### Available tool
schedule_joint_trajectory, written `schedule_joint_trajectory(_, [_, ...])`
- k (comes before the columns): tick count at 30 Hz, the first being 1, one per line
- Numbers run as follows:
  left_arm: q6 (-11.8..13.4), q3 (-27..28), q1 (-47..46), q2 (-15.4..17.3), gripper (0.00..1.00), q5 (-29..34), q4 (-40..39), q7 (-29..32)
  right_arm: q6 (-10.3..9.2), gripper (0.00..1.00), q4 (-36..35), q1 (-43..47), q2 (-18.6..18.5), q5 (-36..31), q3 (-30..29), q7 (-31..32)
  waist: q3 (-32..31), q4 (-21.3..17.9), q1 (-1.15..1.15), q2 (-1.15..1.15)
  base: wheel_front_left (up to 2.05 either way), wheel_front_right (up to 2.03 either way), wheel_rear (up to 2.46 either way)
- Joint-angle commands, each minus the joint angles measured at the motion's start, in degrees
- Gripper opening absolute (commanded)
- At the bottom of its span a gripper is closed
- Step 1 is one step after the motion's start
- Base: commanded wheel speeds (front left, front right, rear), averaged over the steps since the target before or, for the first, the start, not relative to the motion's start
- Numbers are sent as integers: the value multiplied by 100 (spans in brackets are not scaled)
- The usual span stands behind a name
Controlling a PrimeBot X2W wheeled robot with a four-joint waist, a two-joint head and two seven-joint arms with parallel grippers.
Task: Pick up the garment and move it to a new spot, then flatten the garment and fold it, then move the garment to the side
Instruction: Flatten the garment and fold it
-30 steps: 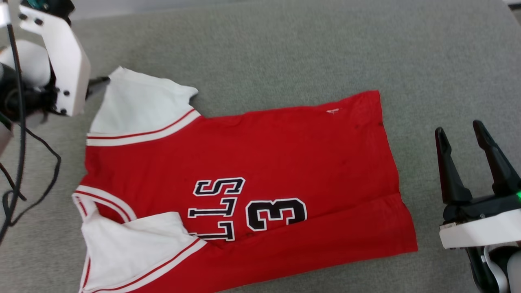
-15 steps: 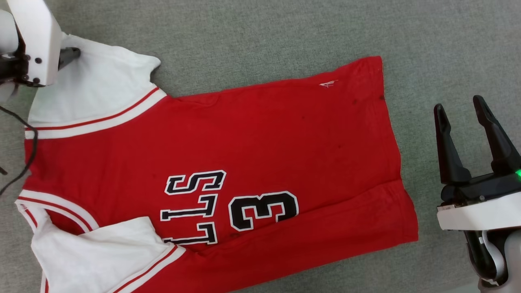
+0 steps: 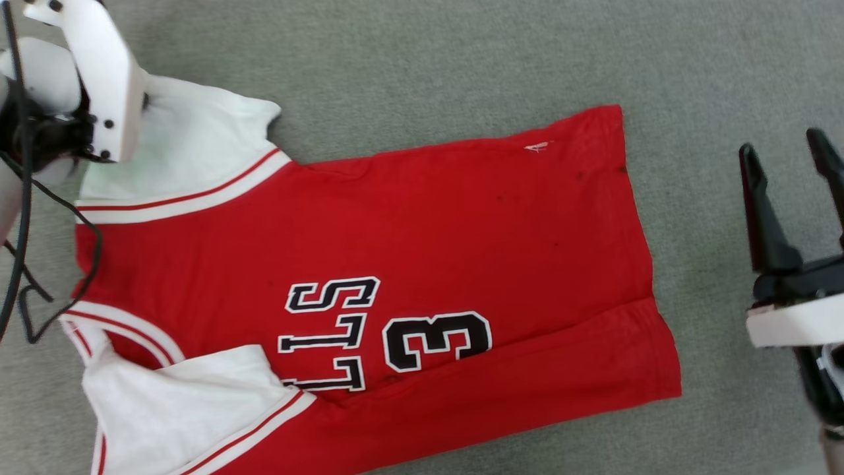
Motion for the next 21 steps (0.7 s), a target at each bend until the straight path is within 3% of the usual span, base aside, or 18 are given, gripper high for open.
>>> schedule_joint_trajectory(1, [-29,-4,111,-61,0,30,-27,-151,-5,100,-58,-189,-145,79,33,122,-192,162,-1,0,0,0,0])
schedule_joint_trajectory(5, [-102,-76,147,-217,0,134,-175,-563,-5,100,-147,-553,-720,355,200,853,-409,384,-1,0,0,0,0])
schedule_joint_trajectory(14, [-149,-297,122,-461,0,288,-481,-1135,-6,100,116,-1672,-1874,1507,1243,3515,-571,779,-1,0,0,0,0])
schedule_joint_trajectory(21, [-156,-451,-59,-583,0,241,-746,-1339,-6,100,677,-2348,-2263,2034,1981,5313,-440,988,-1,0,0,0,0])
